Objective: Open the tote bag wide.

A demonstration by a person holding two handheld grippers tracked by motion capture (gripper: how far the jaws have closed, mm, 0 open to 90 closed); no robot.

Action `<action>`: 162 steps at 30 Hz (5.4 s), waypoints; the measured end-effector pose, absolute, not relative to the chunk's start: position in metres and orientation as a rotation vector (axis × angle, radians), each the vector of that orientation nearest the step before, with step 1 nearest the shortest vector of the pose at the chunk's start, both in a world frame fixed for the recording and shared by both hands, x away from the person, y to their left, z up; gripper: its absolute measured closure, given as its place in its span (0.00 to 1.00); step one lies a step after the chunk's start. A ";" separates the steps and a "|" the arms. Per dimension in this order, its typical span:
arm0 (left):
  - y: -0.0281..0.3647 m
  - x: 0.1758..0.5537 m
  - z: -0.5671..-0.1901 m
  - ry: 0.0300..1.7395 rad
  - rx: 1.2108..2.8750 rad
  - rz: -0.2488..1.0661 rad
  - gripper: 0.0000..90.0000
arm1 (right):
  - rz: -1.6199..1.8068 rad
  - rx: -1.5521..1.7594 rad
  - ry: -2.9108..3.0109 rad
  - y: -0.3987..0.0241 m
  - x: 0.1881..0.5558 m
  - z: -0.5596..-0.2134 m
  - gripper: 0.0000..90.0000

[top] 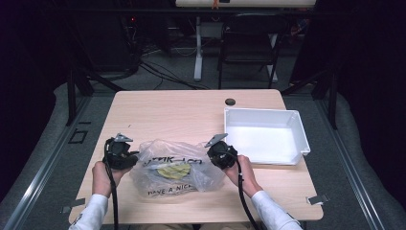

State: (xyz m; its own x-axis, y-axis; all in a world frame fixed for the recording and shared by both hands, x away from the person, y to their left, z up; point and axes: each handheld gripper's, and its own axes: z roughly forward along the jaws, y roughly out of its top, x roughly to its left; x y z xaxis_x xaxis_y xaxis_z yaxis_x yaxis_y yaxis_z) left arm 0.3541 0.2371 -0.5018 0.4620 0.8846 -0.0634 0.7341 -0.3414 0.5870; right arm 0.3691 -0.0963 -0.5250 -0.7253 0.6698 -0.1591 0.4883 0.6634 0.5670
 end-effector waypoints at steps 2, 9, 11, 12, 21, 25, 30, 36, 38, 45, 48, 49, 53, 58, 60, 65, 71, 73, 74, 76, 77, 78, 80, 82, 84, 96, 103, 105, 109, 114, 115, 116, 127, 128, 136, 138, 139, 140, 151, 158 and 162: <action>0.239 0.359 -0.509 1.375 2.188 0.342 0.90 | 0.672 0.897 2.523 -0.093 0.370 -0.533 1.00; 0.247 0.367 -0.534 1.470 2.293 0.252 0.93 | 0.542 0.875 2.543 -0.091 0.374 -0.548 1.00; 0.249 0.367 -0.538 1.479 2.327 0.212 0.93 | 0.514 0.877 2.561 -0.093 0.374 -0.547 1.00; 0.250 0.367 -0.539 1.481 2.339 0.215 0.93 | 0.505 0.881 2.564 -0.093 0.374 -0.548 1.00; 0.255 0.363 -0.540 1.484 2.354 0.176 0.91 | 0.546 0.904 2.614 -0.103 0.371 -0.529 0.80; 0.257 0.362 -0.538 1.478 2.343 0.173 0.88 | 0.679 0.924 2.589 -0.111 0.364 -0.505 0.68; 0.256 0.360 -0.535 1.468 2.327 0.148 0.86 | 0.881 0.911 2.537 -0.118 0.349 -0.473 0.59; 0.253 0.358 -0.533 1.449 2.307 0.117 0.85 | 1.001 0.776 2.616 -0.096 0.332 -0.471 0.50; 0.253 0.357 -0.532 1.433 2.314 0.104 0.85 | 0.954 0.762 2.661 -0.086 0.334 -0.484 0.46; 0.253 0.355 -0.531 1.413 2.322 0.092 0.85 | 0.825 0.754 2.754 -0.076 0.343 -0.514 0.65; 0.253 0.354 -0.531 1.417 2.312 0.089 0.85 | 0.833 0.732 2.764 -0.079 0.341 -0.511 0.83; 0.253 0.354 -0.531 1.418 2.310 0.089 0.85 | 0.845 0.736 2.764 -0.079 0.340 -0.511 0.88; 0.254 0.353 -0.530 1.414 2.310 0.089 0.85 | 0.847 0.719 2.770 -0.079 0.337 -0.511 0.98; 0.257 0.353 -0.529 1.421 2.293 0.086 0.85 | 0.842 0.710 2.791 -0.080 0.332 -0.511 0.99; 0.258 0.352 -0.529 1.426 2.288 0.086 0.85 | 0.837 0.699 2.806 -0.081 0.328 -0.510 0.99; 0.260 0.352 -0.529 1.436 2.283 0.094 0.86 | 0.800 0.674 2.852 -0.083 0.319 -0.513 0.99; 0.262 0.352 -0.529 1.463 2.290 0.122 0.86 | 0.720 0.677 2.909 -0.082 0.316 -0.531 0.99; 0.263 0.353 -0.531 1.474 2.295 0.130 0.86 | 0.693 0.674 2.925 -0.082 0.317 -0.535 0.99; 0.263 0.353 -0.531 1.477 2.299 0.134 0.86 | 0.688 0.683 2.928 -0.082 0.317 -0.536 0.99; 0.264 0.354 -0.533 1.493 2.298 0.141 0.86 | 0.669 0.681 2.941 -0.084 0.319 -0.536 0.99; 0.264 0.354 -0.533 1.502 2.297 0.146 0.87 | 0.671 0.692 2.948 -0.084 0.319 -0.537 0.99; 0.265 0.355 -0.534 1.504 2.298 0.148 0.87 | 0.641 0.686 2.959 -0.085 0.319 -0.537 0.99; 0.266 0.355 -0.535 1.509 2.300 0.146 0.87 | 0.631 0.690 2.969 -0.088 0.318 -0.539 0.99; 0.266 0.356 -0.536 1.514 2.304 0.148 0.88 | 0.631 0.706 2.968 -0.092 0.318 -0.538 0.99; 0.266 0.357 -0.537 1.521 2.302 0.145 0.89 | 0.608 0.706 2.970 -0.097 0.318 -0.537 0.99; 0.269 0.356 -0.528 1.513 2.275 0.112 0.65 | 0.691 0.698 2.988 -0.104 0.317 -0.530 0.81; 0.274 0.343 -0.510 1.467 2.237 0.073 0.37 | 0.895 0.660 2.882 -0.109 0.313 -0.501 0.68; 0.273 0.339 -0.505 1.445 2.239 0.064 0.32 | 0.928 0.692 2.837 -0.112 0.313 -0.498 0.64; 0.272 0.333 -0.490 1.403 2.235 0.067 0.24 | 0.888 0.737 2.811 -0.114 0.319 -0.501 0.61; 0.276 0.323 -0.467 1.360 2.196 0.110 0.21 | 0.847 0.769 2.825 -0.114 0.322 -0.509 0.65; 0.276 0.321 -0.463 1.351 2.181 0.119 0.21 | 0.843 0.776 2.815 -0.113 0.323 -0.510 0.66; 0.276 0.319 -0.459 1.334 2.175 0.122 0.21 | 0.836 0.773 2.824 -0.113 0.323 -0.510 0.66; 0.226 0.310 -0.454 1.099 2.285 0.213 0.36 | 0.800 0.771 2.807 -0.108 0.323 -0.515 0.69; 0.221 0.310 -0.457 1.090 2.308 0.212 0.39 | 0.792 0.764 2.816 -0.107 0.324 -0.515 0.69; 0.203 0.326 -0.493 1.063 2.465 0.221 0.49 | 0.782 0.770 2.811 -0.106 0.324 -0.517 0.70; 0.201 0.328 -0.500 1.041 2.517 0.212 0.52 | 0.773 0.765 2.816 -0.106 0.325 -0.518 0.70; 0.200 0.329 -0.504 1.038 2.528 0.195 0.55 | 0.771 0.765 2.816 -0.106 0.325 -0.518 0.70; 0.200 0.330 -0.506 1.033 2.550 0.190 0.58 | 0.771 0.766 2.816 -0.106 0.325 -0.518 0.71; 0.201 0.330 -0.522 1.029 2.604 0.152 0.95 | 0.761 0.745 2.815 -0.103 0.324 -0.519 0.85; 0.203 0.329 -0.524 1.028 2.625 0.109 0.99 | 0.759 0.721 2.837 -0.102 0.322 -0.521 0.95; 0.206 0.328 -0.527 1.044 2.631 0.062 0.99 | 0.745 0.702 2.856 -0.101 0.321 -0.521 0.96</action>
State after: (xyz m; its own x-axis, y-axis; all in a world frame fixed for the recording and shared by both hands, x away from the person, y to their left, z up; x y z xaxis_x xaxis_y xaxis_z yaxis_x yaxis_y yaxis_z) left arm 0.3275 0.2060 -0.5266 0.7337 0.6756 -0.0728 0.6621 -0.6867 0.3000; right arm 0.3210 -0.1012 -0.5212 -0.8873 0.4609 0.0120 0.4080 0.7729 0.4859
